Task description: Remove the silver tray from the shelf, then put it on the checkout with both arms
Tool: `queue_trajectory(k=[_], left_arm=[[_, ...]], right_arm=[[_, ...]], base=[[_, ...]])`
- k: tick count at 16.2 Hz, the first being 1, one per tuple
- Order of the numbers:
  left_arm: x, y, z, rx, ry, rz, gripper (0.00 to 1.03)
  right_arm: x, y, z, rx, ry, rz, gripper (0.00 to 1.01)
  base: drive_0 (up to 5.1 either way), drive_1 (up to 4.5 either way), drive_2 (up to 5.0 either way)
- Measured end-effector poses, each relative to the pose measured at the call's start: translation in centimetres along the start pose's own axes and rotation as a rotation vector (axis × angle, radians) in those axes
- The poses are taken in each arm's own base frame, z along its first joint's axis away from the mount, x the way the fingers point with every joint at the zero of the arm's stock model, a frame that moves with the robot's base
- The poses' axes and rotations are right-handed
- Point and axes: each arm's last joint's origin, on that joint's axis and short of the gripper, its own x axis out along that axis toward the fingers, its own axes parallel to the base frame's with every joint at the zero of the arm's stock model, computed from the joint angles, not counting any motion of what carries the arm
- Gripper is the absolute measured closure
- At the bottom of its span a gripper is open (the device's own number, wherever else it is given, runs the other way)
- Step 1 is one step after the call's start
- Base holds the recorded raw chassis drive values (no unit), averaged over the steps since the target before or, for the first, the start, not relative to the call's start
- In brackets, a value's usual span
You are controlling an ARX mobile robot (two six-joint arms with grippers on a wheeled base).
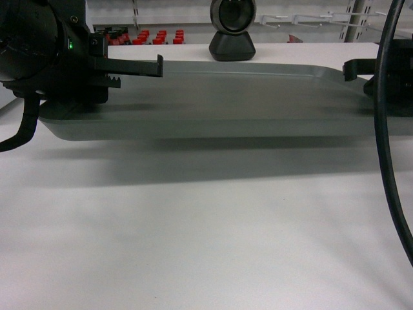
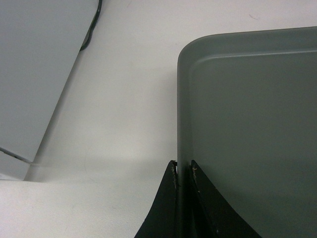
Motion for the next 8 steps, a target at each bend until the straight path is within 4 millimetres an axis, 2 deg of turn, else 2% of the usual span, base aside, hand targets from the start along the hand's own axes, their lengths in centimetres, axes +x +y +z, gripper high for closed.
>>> queue_trajectory(k=[6, 7, 8], left_arm=[[0.5, -0.8, -2.0, 0.025, 0.093, 0.003, 0.99], [0.5, -0.8, -2.4, 0.054, 0.107, 0.018, 0.69], [0.5, -0.8, -2.4, 0.062, 0.106, 0.016, 0.45]], right_arm=[[0.8, -0.1, -1.6, -0.076, 0.038, -0.014, 0.98], [0.8, 0.0, -2.1, -0.138, 0.066, -0.032, 0.76], [0.6, 0.0, -2.1, -0.153, 0.075, -0.036, 0.51]], base=[[0.0, 0.00, 0.0], [0.0, 0.00, 0.0], [0.0, 0.00, 0.0]])
